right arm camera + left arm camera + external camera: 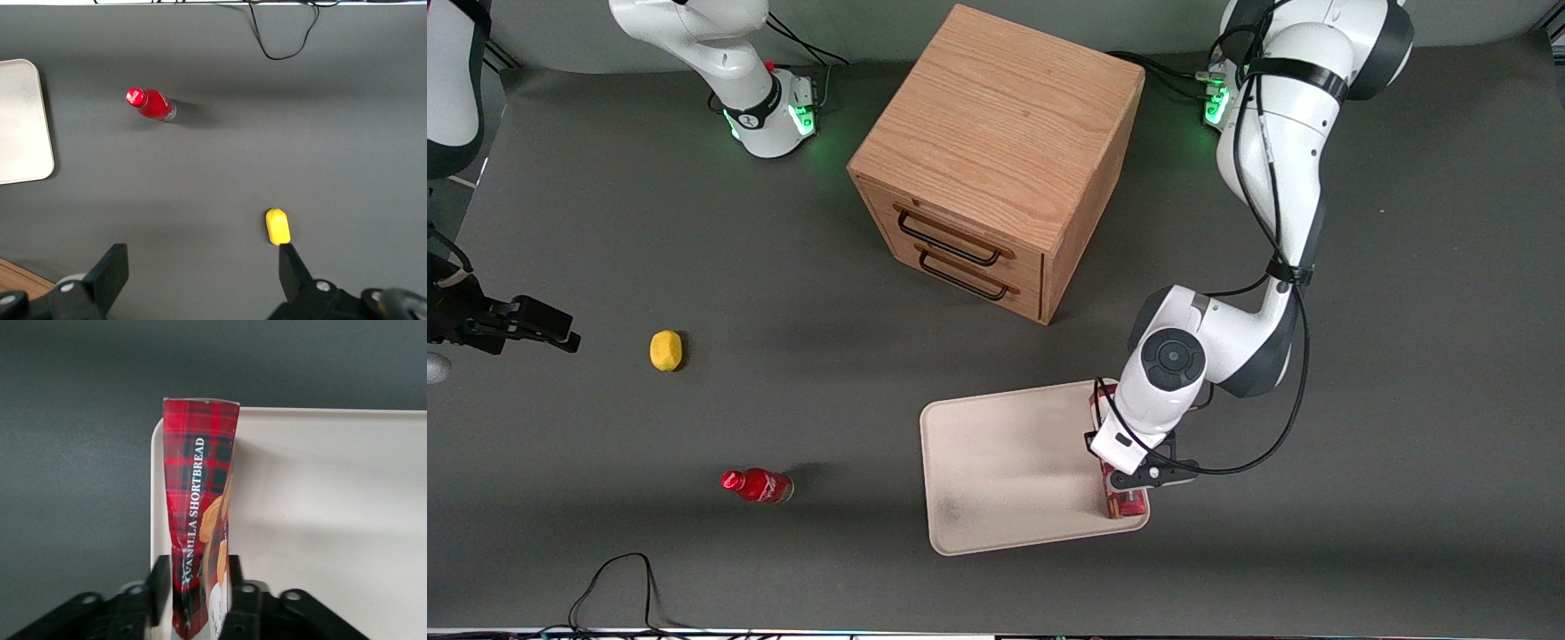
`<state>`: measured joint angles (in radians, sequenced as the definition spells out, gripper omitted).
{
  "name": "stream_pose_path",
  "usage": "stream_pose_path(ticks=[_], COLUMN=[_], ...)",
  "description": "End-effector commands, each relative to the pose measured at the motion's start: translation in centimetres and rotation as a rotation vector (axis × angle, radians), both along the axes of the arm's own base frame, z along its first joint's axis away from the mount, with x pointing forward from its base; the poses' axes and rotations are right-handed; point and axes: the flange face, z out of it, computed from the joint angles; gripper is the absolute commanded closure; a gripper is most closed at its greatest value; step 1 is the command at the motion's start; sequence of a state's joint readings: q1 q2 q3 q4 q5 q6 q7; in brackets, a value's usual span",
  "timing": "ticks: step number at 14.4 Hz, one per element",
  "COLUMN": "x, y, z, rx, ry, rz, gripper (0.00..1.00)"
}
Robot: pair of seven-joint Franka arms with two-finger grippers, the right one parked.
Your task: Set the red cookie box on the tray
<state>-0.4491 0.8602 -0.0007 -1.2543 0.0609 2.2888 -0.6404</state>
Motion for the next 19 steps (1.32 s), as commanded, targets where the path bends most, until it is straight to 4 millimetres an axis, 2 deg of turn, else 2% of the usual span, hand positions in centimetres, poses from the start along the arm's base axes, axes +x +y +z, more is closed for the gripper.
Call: stream_pose_path(ticks=[1,2,4,5,8,11,12,14,16,19], x=[-0.1,-0.1,-0.1,-0.3,-1.5,-2.4,-3.2,-4.6,-6.1,-8.3], y=[0.1,0.2,0.5,0.7,2.7,8.4,9.5,13.1,17.1,23.7], z=[1.1,1.3,3.7,5.6,14.2,22.2,24.4,28.7,32.1,35.4], rx=[0.005,0.004,0.001,0.008,0.032,0.057,0.069,0.088,0.105,0.115], ry=[-0.014,-0.008,-0.006,0.01,0.039,0.063,0.074,0.087,0.092,0.074], rz=[0.026,0.049,0.084,0.092,0.109,0.095,0.045,-0.025,-0.111,-0.211], gripper=[0.0,0.0,0.0,0.0,0.0,0.0,0.0,0.0,0.0,0.0])
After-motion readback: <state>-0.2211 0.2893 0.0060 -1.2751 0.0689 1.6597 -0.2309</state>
